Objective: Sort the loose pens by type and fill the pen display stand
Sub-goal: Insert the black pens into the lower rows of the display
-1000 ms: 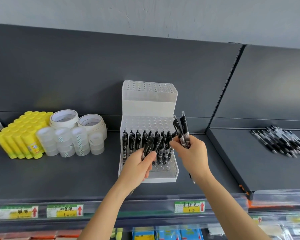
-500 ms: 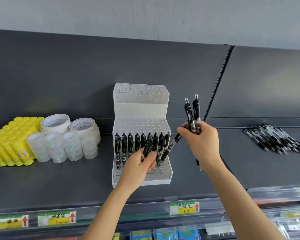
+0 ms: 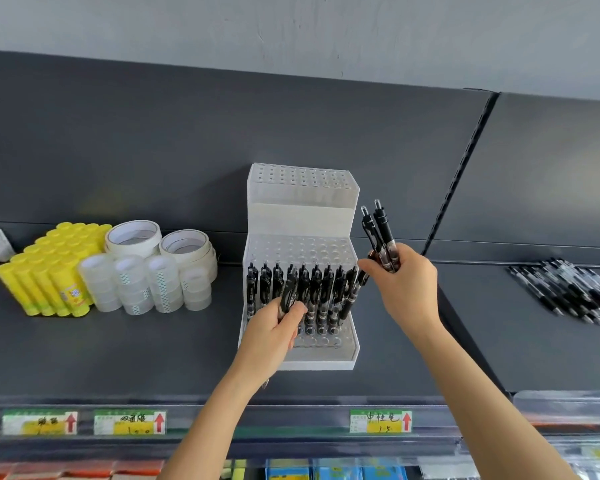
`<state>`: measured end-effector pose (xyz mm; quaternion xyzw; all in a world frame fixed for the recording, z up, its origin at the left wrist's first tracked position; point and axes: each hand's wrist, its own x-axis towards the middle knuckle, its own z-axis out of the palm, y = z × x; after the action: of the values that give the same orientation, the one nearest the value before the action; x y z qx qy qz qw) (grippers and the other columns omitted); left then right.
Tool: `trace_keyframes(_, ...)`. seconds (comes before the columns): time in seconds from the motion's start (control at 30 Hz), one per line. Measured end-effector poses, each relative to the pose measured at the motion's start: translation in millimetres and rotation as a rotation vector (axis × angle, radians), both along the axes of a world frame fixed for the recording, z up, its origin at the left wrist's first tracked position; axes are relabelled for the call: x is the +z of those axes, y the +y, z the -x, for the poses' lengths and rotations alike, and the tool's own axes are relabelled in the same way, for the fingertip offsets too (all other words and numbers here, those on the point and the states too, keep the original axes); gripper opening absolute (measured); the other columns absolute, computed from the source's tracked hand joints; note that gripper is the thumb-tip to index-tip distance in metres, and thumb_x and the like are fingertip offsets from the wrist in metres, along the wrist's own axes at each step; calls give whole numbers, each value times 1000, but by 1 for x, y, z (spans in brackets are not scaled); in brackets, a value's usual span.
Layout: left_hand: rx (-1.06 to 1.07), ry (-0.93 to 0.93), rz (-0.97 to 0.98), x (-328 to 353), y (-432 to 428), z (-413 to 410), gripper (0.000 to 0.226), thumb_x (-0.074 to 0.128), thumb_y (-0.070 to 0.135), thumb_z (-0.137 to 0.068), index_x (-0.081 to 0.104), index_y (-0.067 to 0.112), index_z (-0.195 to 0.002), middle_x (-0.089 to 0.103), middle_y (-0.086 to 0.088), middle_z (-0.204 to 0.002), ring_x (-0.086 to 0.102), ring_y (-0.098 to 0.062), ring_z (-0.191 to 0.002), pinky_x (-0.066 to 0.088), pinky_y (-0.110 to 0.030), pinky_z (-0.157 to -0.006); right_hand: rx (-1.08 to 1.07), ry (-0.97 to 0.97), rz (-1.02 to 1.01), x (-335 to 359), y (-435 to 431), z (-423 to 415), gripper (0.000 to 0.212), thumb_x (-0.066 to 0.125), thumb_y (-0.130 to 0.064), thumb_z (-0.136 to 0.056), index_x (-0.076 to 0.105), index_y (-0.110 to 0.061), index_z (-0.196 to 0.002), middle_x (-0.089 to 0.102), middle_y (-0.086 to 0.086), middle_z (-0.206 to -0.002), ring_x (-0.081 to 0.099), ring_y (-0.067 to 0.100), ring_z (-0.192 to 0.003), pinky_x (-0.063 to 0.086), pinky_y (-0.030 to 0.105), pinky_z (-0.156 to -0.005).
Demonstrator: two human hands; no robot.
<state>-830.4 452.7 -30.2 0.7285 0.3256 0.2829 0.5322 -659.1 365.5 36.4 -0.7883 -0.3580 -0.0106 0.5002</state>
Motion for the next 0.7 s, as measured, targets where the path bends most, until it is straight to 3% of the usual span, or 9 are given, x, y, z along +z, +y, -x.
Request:
trace_keyframes(0.17, -16, -28, 55, 1, -1, 4, 43, 49, 32, -97, 57, -10, -97, 49, -6, -58, 44, -16, -54, 40, -28, -54, 25, -45, 42, -3, 2, 1, 27, 74, -23, -81, 53, -11, -68, 52, -3, -58, 36, 10, -49, 34, 15, -48)
trace_keyframes(0.23, -7, -13, 26, 2, -2, 6, 42, 50, 31, -96, 59, -9, -89, 53, -8, -58, 50, -17, -57, 46, -31, -63, 43, -33, 77, -9, 1, 3, 35, 74, -22, -80, 45, -18, -62, 50, -3, -56, 35, 10, -48, 31, 18, -45)
trace_keyframes(0.33, 12, -12, 0, 4, -2, 9, 37, 50, 30, -96, 63, 4, -73, 58, -12, -69, 58, -11, -69, 44, -14, -72, 63, 3, 144, -21, 1, 6, 35, 73, -22, -81, 45, -19, -62, 48, -5, -56, 36, 9, -49, 29, 20, -47)
trace_keyframes(0.43, 29, -18, -60, 7, -3, 12, 29, 49, 33, -96, 70, 16, -87, 37, 1, -61, 41, -4, -54, 37, -13, -61, 93, 27, 153, -26, 3, 10, 25, 72, -21, -83, 52, -12, -69, 53, -2, -60, 40, 12, -53, 32, 21, -48)
trace_keyframes(0.57, 104, -29, -95, 4, 2, 17, 49, 53, 40, -91, 61, -8, -96, 28, 3, -59, 31, -8, -52, 34, -14, -54, 112, 7, 151, -24, -1, 11, 33, 72, -23, -83, 45, -18, -65, 49, -2, -60, 37, 11, -53, 30, 23, -49)
trace_keyframes(0.7, 169, -89, -116, 9, 10, 31, 51, 56, 45, -87, 61, -5, -93, 37, -4, -61, 38, -13, -56, 35, -18, -57, 19, 22, -16, -17, -8, 19, 36, 68, -30, -86, 38, -18, -70, 43, 0, -60, 33, 13, -54, 29, 21, -49)
